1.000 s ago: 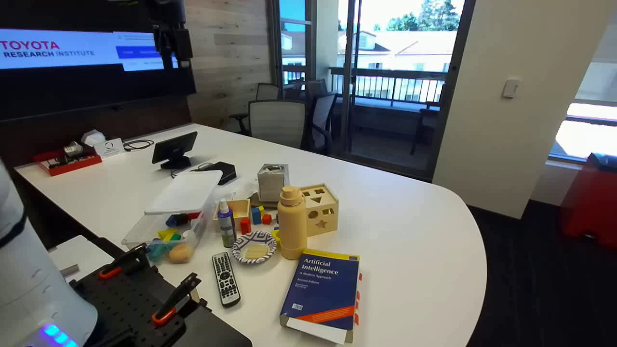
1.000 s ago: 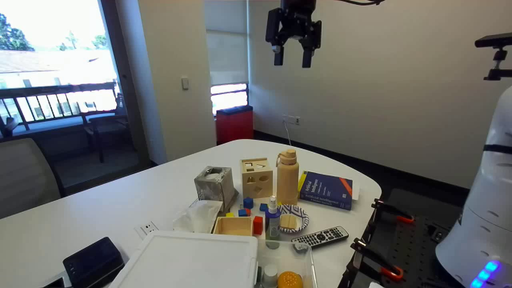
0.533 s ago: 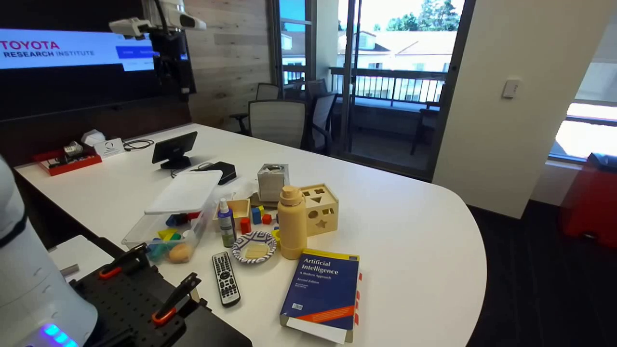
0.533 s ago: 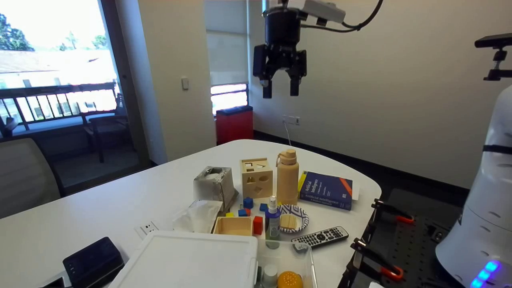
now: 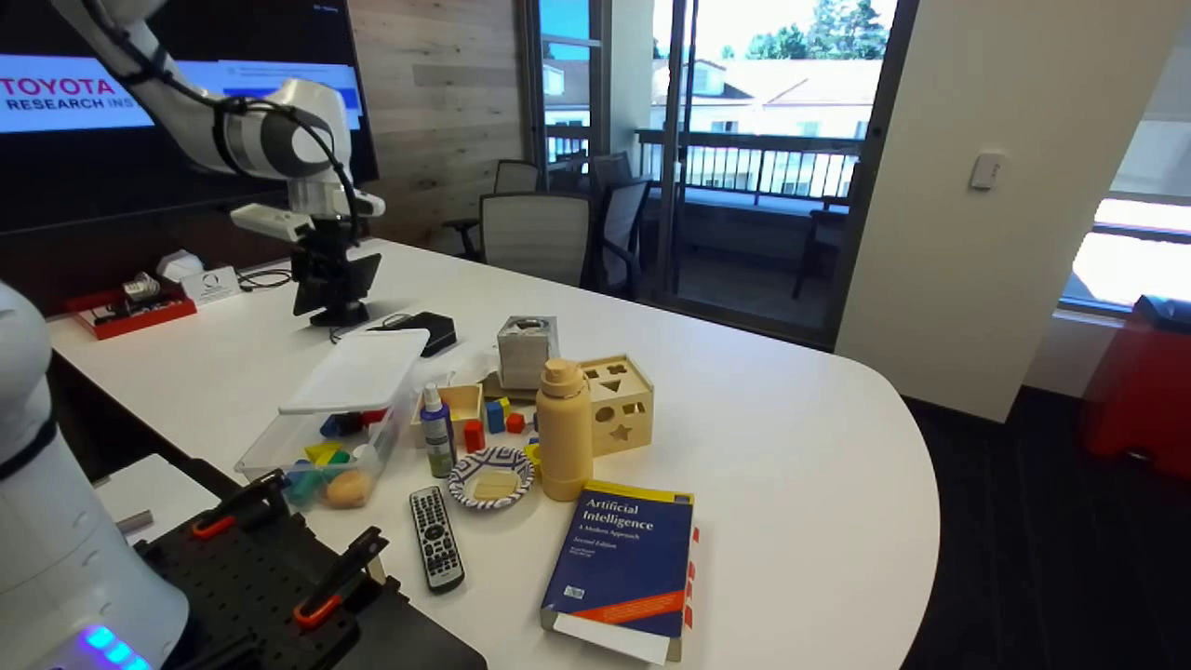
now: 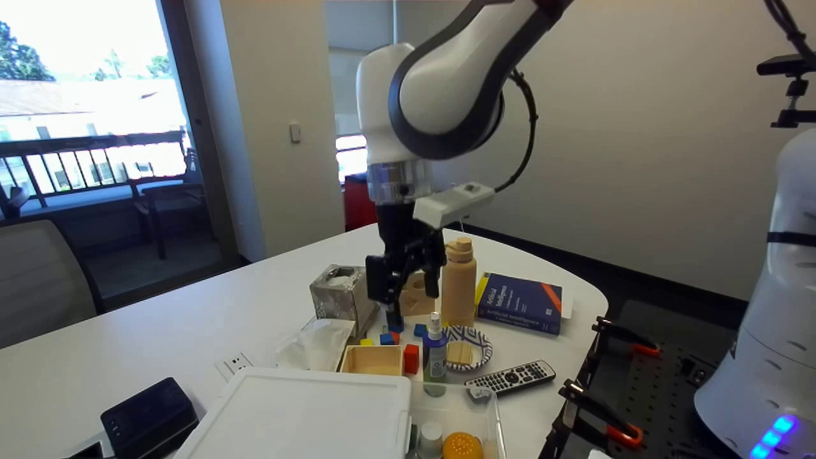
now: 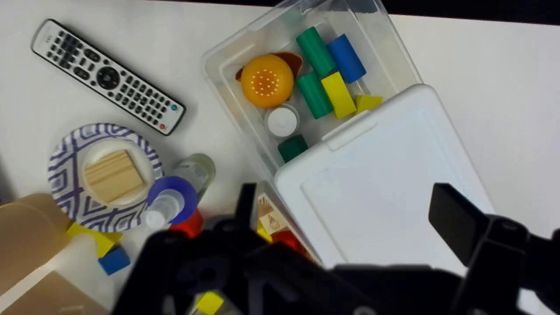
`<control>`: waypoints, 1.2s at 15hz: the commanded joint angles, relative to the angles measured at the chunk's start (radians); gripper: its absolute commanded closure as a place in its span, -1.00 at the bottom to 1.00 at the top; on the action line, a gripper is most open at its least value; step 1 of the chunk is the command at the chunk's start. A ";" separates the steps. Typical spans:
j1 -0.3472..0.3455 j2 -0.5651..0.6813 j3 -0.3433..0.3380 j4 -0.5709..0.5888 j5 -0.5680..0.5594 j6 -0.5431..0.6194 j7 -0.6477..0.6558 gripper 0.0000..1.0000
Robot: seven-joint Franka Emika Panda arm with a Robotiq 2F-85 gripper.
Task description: Slide the lid of the box to the left
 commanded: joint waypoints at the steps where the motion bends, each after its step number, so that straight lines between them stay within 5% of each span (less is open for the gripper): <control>1: 0.036 0.176 -0.012 0.016 -0.011 0.164 -0.028 -1.00; 6: 0.057 0.349 -0.018 0.061 0.005 0.283 -0.074 -1.00; 18: 0.115 0.523 -0.051 0.203 -0.097 0.303 -0.166 -1.00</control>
